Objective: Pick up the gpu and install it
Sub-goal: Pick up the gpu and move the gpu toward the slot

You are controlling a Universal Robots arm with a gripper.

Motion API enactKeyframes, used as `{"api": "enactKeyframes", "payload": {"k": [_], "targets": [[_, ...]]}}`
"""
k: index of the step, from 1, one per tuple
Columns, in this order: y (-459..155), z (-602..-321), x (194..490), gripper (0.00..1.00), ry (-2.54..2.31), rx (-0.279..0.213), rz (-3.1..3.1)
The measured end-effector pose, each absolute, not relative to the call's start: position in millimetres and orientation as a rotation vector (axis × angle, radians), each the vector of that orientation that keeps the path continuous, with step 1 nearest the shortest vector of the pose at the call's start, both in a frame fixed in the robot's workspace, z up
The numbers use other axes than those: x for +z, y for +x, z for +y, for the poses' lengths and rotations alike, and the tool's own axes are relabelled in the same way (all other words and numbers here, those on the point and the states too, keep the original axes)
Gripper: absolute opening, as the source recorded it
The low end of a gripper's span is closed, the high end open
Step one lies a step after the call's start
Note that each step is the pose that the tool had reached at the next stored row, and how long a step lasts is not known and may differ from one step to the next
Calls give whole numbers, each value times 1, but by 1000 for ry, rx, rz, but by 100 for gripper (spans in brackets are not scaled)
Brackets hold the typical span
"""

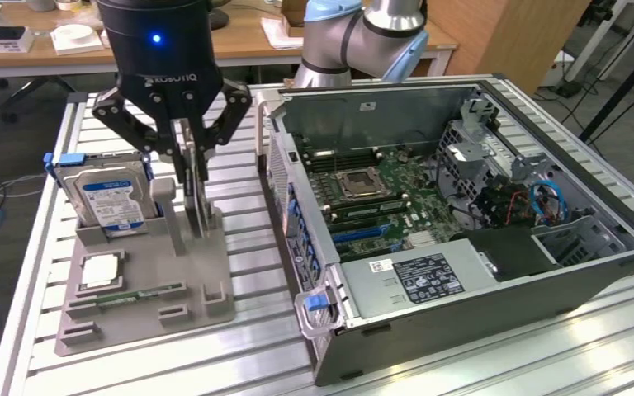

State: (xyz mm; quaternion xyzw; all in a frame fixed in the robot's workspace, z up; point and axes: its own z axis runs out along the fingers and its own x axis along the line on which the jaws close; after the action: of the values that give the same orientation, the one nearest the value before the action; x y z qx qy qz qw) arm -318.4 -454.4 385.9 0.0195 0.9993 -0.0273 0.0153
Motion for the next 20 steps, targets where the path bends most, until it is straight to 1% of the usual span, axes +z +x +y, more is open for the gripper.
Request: {"api": "enactKeyframes", "payload": {"k": [20], "targets": [[-318, -454, 395, 26, 61, -86, 3109]]}}
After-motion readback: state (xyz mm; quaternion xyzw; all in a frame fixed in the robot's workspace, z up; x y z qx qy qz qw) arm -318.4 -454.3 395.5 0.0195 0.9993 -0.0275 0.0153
